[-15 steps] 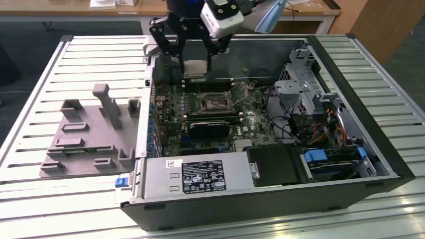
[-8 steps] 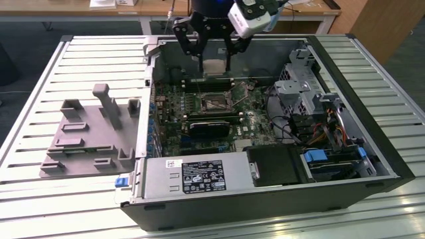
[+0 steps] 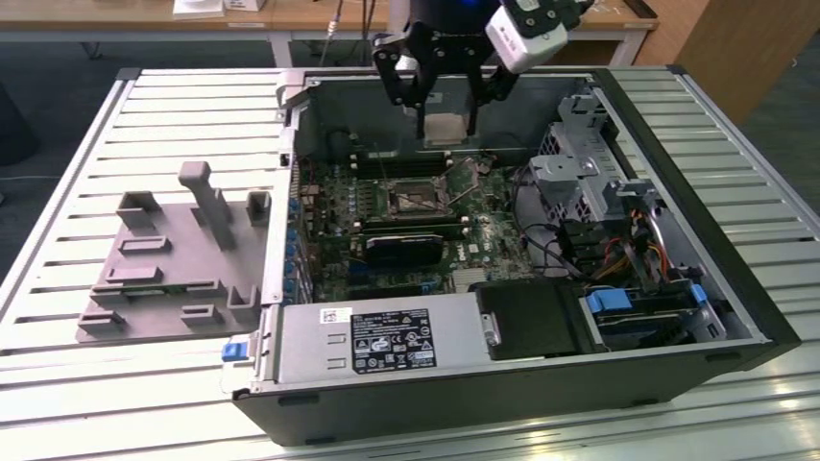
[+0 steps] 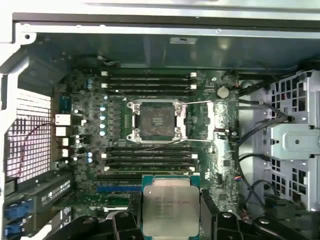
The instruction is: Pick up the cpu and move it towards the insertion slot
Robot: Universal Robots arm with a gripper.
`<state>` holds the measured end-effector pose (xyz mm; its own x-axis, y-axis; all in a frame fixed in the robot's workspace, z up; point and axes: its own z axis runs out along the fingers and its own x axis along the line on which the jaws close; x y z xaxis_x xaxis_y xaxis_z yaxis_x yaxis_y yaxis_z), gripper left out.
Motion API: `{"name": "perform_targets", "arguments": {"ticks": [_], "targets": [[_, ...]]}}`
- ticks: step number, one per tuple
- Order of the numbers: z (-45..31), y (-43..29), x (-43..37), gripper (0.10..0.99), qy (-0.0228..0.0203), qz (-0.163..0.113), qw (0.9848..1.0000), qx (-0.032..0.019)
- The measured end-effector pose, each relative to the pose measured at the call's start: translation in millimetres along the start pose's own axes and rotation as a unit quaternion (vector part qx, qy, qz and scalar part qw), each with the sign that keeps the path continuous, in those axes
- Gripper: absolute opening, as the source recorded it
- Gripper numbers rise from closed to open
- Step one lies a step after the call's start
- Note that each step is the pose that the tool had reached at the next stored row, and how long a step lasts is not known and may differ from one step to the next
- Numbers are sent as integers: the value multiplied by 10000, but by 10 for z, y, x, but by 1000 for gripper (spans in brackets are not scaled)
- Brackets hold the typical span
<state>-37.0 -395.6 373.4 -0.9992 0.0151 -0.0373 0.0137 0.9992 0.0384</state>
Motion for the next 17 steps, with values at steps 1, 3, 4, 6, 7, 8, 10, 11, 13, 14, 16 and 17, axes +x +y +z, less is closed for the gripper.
{"name": "perform_targets", "arguments": {"ticks": [1, 3, 4, 6, 7, 8, 10, 11, 13, 14, 16, 17], "targets": [[1, 2, -20, 541, 0, 0, 10000, 0], [3, 15, -42, 541, 0, 0, 10000, 0], [4, 26, -45, 541, 0, 0, 10000, 0], [9, 66, -46, 541, -1, 1, 10000, 0], [11, 95, -45, 541, 0, 5, 10000, 2], [14, 122, -44, 541, -1, 8, 10000, 4], [22, 178, -44, 541, -1, 13, 10000, 8], [27, 208, -43, 541, -1, 15, 10000, 10], [34, 268, -42, 541, 1, 18, 10000, 12], [40, 295, -41, 541, 0, 19, 10000, 12], [50, 347, -40, 541, 1, 20, 10000, 12], [55, 373, -40, 541, 2, 20, 10000, 13]]}}
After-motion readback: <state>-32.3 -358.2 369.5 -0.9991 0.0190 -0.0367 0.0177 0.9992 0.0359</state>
